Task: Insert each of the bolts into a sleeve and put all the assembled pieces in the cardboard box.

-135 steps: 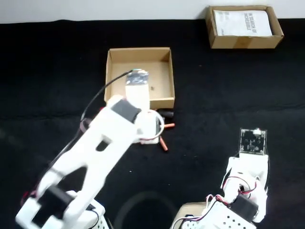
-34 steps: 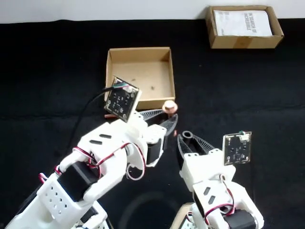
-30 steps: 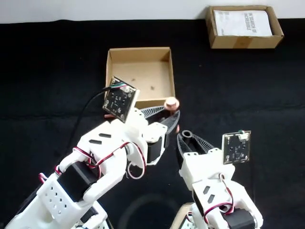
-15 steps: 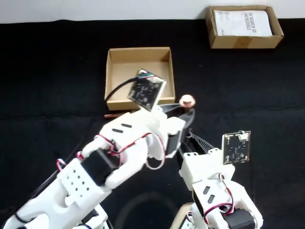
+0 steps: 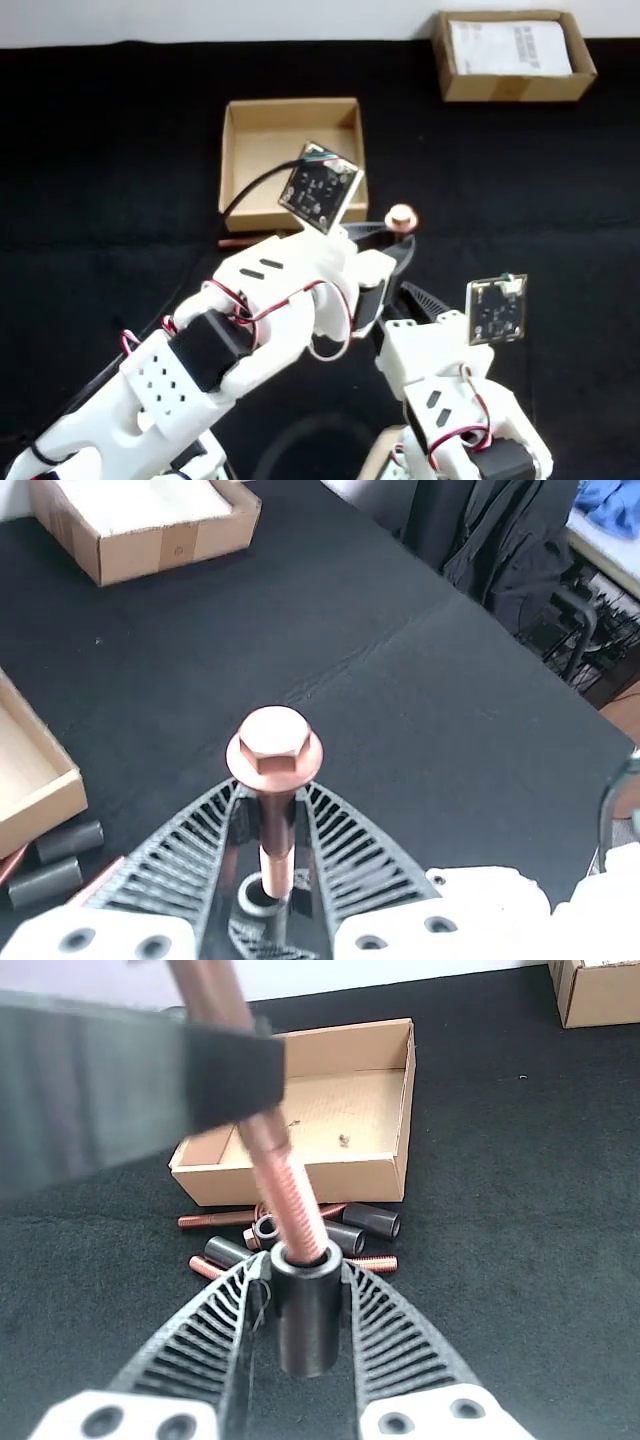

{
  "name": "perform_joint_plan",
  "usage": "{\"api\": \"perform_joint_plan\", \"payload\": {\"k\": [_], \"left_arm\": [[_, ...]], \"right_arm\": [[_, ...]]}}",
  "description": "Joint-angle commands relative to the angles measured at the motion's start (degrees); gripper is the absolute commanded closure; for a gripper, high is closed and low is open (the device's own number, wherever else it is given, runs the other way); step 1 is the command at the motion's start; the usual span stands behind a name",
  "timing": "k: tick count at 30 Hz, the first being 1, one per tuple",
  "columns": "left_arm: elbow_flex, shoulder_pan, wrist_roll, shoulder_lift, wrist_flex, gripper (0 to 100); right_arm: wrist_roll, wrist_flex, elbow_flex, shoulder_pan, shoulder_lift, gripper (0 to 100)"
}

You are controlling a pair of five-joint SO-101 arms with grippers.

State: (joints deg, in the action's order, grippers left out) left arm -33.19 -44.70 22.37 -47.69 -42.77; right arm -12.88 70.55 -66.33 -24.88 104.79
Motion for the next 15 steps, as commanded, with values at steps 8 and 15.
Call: {"api": "perform_joint_plan", "payload": {"k": [8, 15], "left_arm": [[2.8, -0.4, -0.4, 0.3, -0.3, 99], [2.3, -0.4, -3.3, 0.4, -0.2, 99]], "right_arm": [[0.0, -1.4, 0.7, -0.4, -0.3, 99.1], [1.9, -1.1, 0.7, -0.4, -0.1, 99.1]]}}
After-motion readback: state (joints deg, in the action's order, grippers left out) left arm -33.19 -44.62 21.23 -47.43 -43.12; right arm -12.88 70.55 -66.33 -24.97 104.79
